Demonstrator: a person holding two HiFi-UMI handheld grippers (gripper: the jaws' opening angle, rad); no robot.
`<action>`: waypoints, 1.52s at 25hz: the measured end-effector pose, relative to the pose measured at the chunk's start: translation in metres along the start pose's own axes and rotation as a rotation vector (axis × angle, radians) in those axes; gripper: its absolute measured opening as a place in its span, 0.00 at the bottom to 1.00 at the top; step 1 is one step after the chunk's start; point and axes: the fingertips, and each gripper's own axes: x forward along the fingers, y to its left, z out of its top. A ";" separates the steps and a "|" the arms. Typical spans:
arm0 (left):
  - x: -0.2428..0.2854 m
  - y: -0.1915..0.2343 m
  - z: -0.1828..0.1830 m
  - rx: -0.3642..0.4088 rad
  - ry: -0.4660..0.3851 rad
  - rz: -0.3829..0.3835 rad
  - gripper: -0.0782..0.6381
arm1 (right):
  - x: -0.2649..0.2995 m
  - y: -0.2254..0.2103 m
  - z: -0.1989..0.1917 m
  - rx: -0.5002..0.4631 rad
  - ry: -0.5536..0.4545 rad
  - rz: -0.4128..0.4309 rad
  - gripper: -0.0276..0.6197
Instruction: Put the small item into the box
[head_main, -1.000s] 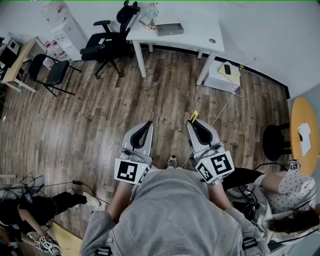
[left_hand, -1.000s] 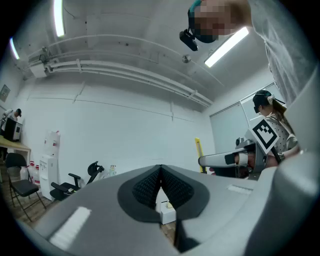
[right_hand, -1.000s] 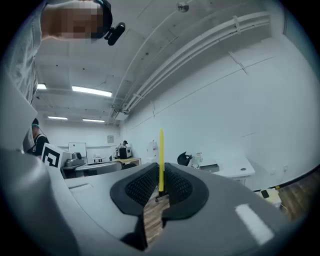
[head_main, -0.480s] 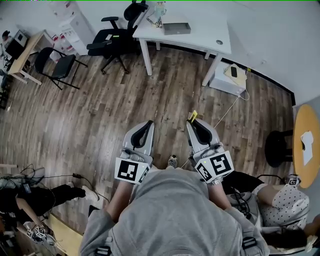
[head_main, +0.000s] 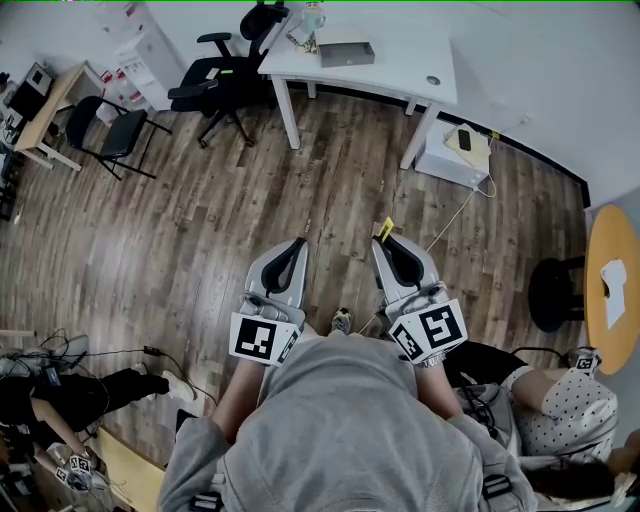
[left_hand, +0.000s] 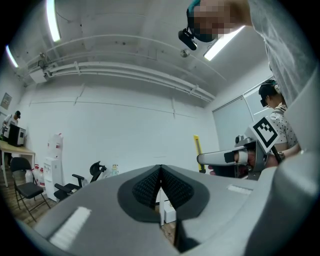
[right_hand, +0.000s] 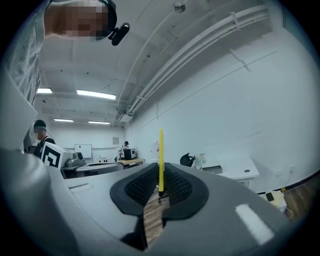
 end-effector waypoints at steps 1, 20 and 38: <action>0.002 -0.002 0.000 0.004 -0.002 -0.003 0.11 | -0.001 -0.002 0.000 -0.002 -0.001 -0.003 0.14; 0.033 0.019 -0.015 0.011 -0.001 0.008 0.11 | 0.028 -0.018 -0.011 -0.022 0.027 -0.003 0.14; 0.125 0.091 -0.028 -0.001 0.006 -0.021 0.11 | 0.129 -0.069 -0.011 -0.024 0.089 -0.026 0.14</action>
